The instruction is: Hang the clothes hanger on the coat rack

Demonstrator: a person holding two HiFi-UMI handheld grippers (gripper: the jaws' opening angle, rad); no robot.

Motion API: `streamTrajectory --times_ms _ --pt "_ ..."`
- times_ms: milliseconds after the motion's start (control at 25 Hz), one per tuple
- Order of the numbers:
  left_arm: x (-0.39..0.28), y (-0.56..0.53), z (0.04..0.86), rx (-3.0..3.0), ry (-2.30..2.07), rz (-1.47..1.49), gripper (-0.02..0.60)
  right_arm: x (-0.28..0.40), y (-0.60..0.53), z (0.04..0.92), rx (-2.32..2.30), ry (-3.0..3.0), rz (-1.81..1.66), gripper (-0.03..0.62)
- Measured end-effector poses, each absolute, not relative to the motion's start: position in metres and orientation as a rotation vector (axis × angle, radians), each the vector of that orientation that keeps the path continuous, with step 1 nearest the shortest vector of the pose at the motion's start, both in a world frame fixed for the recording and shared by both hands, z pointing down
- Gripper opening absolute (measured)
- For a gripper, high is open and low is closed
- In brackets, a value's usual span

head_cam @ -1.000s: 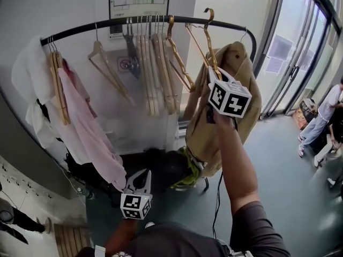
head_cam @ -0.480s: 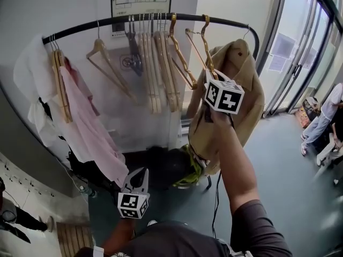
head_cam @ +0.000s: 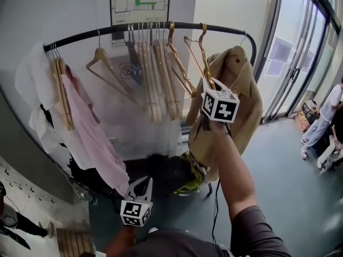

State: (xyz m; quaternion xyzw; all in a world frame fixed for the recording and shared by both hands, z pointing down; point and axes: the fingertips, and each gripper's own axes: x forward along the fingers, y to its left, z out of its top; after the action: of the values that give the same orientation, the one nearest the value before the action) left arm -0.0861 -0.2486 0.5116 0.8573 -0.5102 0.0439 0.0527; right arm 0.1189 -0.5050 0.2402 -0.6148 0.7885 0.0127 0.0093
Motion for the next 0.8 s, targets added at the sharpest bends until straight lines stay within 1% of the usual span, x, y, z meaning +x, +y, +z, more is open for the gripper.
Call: streamTrajectory --times_ms 120,160,200,240,320,560,800 --pt "-0.085 -0.252 0.506 2.619 -1.523 0.103 0.008 0.122 -0.499 0.234 -1.936 2.431 0.116 0.053" --pt "-0.084 -0.252 0.503 2.631 -1.508 0.091 0.008 0.122 -0.497 0.233 -1.939 2.419 0.14 0.07" --pt "-0.083 -0.251 0.501 2.644 -1.5 0.085 0.008 0.122 -0.495 0.233 -1.939 2.407 0.161 0.131" --pt "-0.082 -0.251 0.5 2.654 -1.494 0.085 0.008 0.122 -0.492 0.233 -1.941 2.394 0.18 0.163" --pt "-0.079 -0.249 0.501 2.662 -1.481 0.087 0.008 0.126 -0.484 0.231 -1.949 2.364 0.221 0.186" --pt "-0.068 -0.245 0.508 2.666 -1.442 0.101 0.008 0.14 -0.434 0.236 -1.938 2.295 0.292 0.196" --pt "-0.059 -0.25 0.507 2.667 -1.426 0.084 0.008 0.134 -0.374 0.287 -1.859 2.38 0.223 0.196"
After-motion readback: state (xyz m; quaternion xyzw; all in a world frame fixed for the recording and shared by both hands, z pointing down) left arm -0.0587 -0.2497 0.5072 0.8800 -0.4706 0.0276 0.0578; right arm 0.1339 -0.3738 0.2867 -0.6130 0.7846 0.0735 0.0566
